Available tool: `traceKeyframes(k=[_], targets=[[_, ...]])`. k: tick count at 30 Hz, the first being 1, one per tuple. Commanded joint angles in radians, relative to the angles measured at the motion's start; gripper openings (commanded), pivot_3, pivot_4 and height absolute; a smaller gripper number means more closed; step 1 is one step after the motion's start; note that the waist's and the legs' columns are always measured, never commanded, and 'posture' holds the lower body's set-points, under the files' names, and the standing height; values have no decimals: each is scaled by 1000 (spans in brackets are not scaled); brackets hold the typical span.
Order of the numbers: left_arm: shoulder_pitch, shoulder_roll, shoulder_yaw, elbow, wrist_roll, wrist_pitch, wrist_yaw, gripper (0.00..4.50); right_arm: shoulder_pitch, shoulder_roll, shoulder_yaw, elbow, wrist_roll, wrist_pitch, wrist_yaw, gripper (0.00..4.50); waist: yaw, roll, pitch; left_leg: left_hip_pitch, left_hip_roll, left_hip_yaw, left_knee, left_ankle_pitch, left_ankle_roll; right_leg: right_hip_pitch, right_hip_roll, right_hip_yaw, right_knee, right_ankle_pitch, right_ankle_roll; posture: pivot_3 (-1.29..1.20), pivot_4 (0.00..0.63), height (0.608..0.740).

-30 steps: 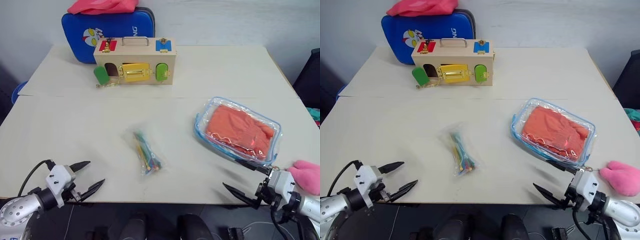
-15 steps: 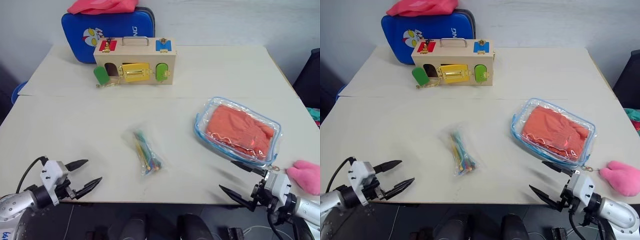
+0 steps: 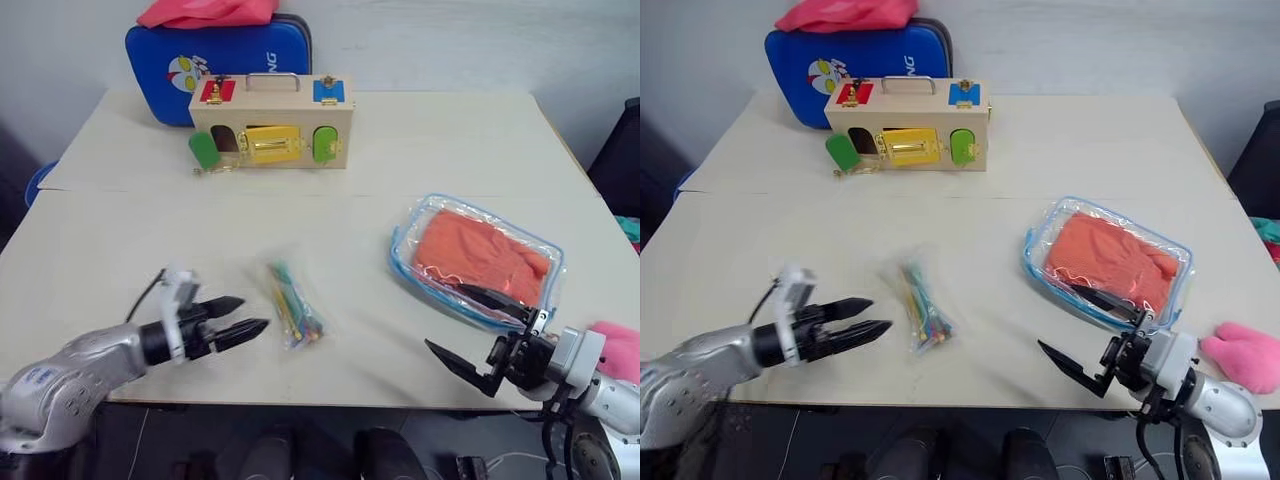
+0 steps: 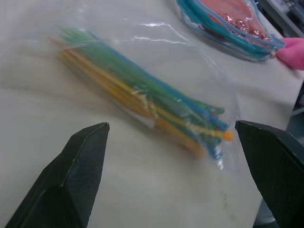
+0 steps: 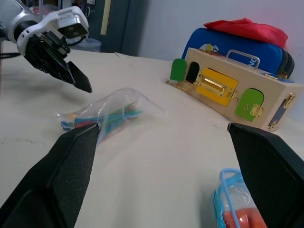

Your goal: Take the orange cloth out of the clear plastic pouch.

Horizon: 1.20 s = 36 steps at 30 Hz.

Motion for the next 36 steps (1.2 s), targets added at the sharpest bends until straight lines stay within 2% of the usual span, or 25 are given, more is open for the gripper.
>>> traceKeyframes(k=[1, 4, 7, 13, 19, 20, 23, 25, 27, 28, 31, 33, 36], targets=[[-123, -124, -44, 20, -32, 177, 232, 4471, 14, -3, -16, -11, 3, -19, 4, 4500, 0, -1, 0, 0, 0, 0, 0, 0, 0, 0, 0, 0, 1, 0, 0, 0, 150, 740], [-202, -186, -95, 73, 39, 258, 327, 4471, 24, -4, -15, -6, -6, -26, 7, 4500, -1, -1, 0, 0, 0, 1, 2, 1, 0, 0, 2, 0, 1, 0, 1, 0, 150, 740], [-258, -192, -196, 125, 123, 249, 328, 3894, 28, -2, -15, -3, -11, -29, 2, 4500, 1, -1, -1, 1, 0, 1, 1, 2, -2, 0, 2, 0, 0, 0, 1, 0, 150, 740], [-314, -158, -312, 170, 258, 114, 240, 2058, 14, 2, -6, 15, -25, -37, -5, 4500, 23, 0, -1, 3, -1, 1, 3, 2, -2, 2, 2, 1, 0, 0, 1, 0, 150, 740], [-287, -165, -250, 204, 346, -37, 211, 93, -18, 15, 18, 35, -37, -36, -11, 4500, 23, 0, -1, 2, -1, 1, 3, 2, -2, 1, 1, 1, 0, 0, 1, 0, 150, 740], [-281, -175, -221, 211, 347, -56, 215, 28, -25, 17, 23, 39, -37, -35, -11, 4500, 22, 0, -1, 2, -1, 1, 3, 2, -2, 1, 2, 1, 0, 0, 1, 0, 150, 740], [-259, -197, -152, 216, 345, -101, 214, 28, -36, 19, 33, 48, -38, -36, -10, 4500, 20, 0, -1, 1, -1, 1, 2, 2, -2, -1, 2, 1, 0, 0, 1, 0, 150, 740], [-244, -178, -149, 206, 362, -163, 160, 28, -39, 17, 38, 52, -37, -37, -10, 4500, 21, 0, -1, 1, -1, 1, 2, 2, -2, -1, 2, 1, 0, 0, 1, 0, 150, 740], [-215, -108, -175, 182, 402, -311, 3, 28, -42, 13, 38, 57, -33, -34, -7, 4500, 21, -1, -1, 1, -1, 1, 2, 2, -2, -1, 2, 1, 0, 0, 1, 0, 150, 740], [-195, -30, -201, 176, 441, -405, -119, 204, -43, 8, 35, 59, -30, -30, -4, 4500, 21, -1, 0, 0, -1, 1, 2, 2, -2, -2, 2, 1, -1, 0, 1, 0, 150, 740], [-174, 115, -227, 224, 507, -620, -371, 909, -38, -6, 25, 61, -20, -24, 9, 4500, 19, -1, 0, 1, 0, 2, 0, 3, -3, -2, 2, 1, -1, 0, 0, 0, 150, 740], [-206, 166, -241, 294, 546, -776, -513, 1545, -33, -18, 14, 59, -12, -20, 19, 4500, 22, -1, 0, 1, 0, 2, 0, 3, -3, -2, 2, 1, -1, 0, 0, 0, 150, 740], [-294, 171, -294, 427, 657, -1044, -633, 2440, -26, -34, -1, 60, -1, -16, 28, 4500, 29, -1, 0, 0, -1, 1, 0, 3, -2, -1, 0, 0, -3, 0, 0, 0, 150, 740]])
